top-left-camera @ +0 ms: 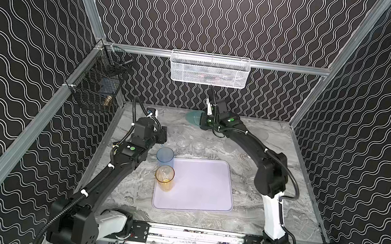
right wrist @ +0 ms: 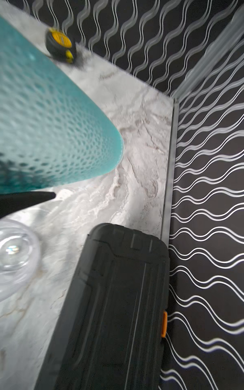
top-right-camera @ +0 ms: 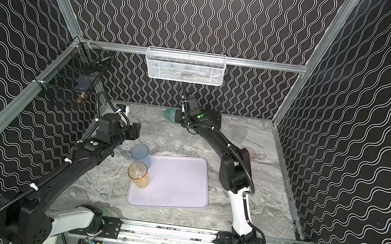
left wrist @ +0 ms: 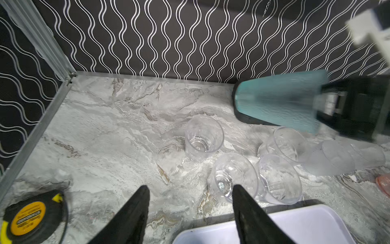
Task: Place the glasses into the tray
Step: Pick up the glass from the top-center of the table, then place the glass on the tray.
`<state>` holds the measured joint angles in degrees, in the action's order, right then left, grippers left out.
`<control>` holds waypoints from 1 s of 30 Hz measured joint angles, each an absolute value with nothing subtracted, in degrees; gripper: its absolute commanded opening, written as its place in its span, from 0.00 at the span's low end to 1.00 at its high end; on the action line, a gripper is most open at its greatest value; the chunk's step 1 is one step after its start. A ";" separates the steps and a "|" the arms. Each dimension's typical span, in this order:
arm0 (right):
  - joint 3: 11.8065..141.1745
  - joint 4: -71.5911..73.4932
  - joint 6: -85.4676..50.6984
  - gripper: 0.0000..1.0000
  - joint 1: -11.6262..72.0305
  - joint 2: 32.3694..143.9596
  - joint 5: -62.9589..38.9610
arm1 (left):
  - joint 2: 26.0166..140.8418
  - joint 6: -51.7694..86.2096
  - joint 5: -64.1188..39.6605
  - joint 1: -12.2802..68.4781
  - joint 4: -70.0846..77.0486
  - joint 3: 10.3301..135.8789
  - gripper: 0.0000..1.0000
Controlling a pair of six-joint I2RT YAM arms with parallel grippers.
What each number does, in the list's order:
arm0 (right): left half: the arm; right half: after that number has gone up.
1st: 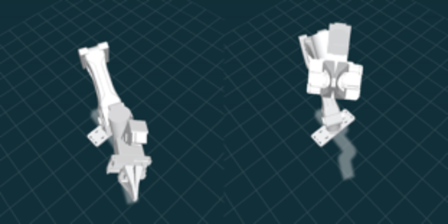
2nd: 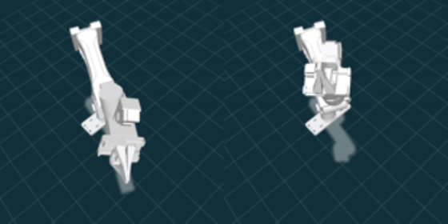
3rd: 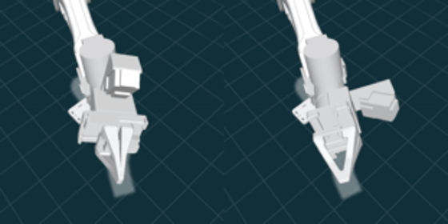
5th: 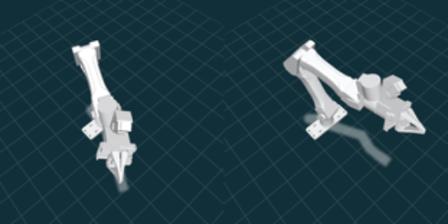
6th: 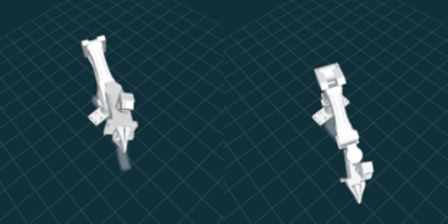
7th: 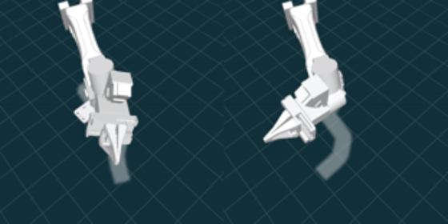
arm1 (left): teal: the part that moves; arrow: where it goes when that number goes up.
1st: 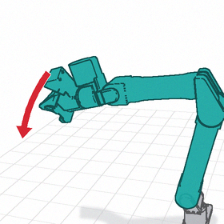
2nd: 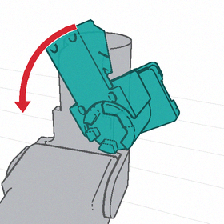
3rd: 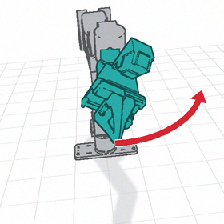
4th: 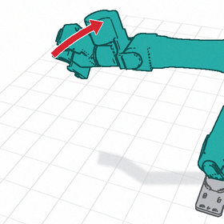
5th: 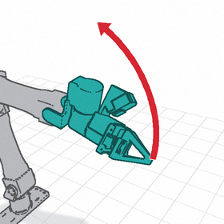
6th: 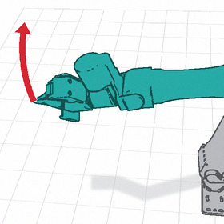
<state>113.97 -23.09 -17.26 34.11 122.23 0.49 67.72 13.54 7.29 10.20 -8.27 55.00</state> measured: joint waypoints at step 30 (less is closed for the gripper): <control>88.38 -62.43 -17.23 0.00 64.25 106.59 8.23 | 63.29 15.09 5.89 10.20 -28.25 60.03 0.66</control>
<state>88.38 -62.43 -17.23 64.25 106.59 8.23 63.29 15.09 5.89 10.20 -28.25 60.03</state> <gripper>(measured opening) 0.078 0.664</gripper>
